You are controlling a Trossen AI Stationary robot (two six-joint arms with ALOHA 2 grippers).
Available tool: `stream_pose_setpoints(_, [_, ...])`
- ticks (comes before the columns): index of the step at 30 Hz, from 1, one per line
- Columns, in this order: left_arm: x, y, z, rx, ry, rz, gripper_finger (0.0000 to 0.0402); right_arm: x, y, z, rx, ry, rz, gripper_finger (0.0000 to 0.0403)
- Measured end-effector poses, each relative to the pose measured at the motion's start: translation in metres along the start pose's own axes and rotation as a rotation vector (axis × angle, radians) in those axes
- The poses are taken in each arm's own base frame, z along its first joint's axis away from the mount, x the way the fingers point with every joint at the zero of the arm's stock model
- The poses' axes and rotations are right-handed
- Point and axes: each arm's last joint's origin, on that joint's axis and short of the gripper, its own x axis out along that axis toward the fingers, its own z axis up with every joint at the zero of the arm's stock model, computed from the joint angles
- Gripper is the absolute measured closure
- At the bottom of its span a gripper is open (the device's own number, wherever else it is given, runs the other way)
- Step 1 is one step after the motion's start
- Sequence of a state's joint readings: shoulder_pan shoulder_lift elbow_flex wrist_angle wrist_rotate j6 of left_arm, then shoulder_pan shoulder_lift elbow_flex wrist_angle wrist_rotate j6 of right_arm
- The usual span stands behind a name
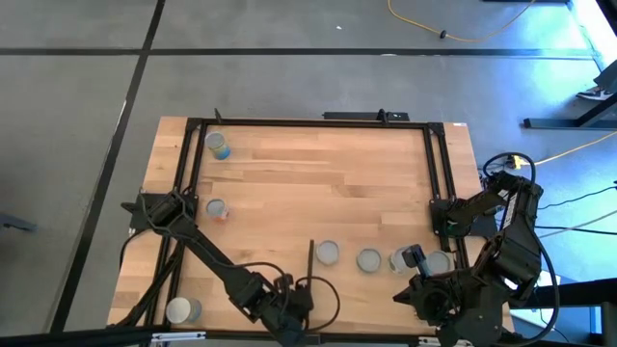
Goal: Pick and place cans onto a shelf
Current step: Adjust the shelf
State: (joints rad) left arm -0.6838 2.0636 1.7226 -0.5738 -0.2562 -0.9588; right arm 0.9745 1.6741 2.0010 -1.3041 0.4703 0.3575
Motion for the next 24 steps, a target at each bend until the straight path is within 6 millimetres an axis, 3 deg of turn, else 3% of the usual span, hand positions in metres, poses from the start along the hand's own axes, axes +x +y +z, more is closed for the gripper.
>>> stream_pose_setpoints(17, [-0.001, -0.008, 0.001, -0.009, -0.006, -0.08, 0.0401, 0.0, 0.0, 0.0, -0.002, 0.003, -0.001, 0.0393])
stream_pose_setpoints(24, [-0.019, -0.01, -0.005, 0.016, -0.007, -0.034, 0.0401, 0.0, 0.0, 0.0, -0.002, 0.003, -0.001, 0.0393])
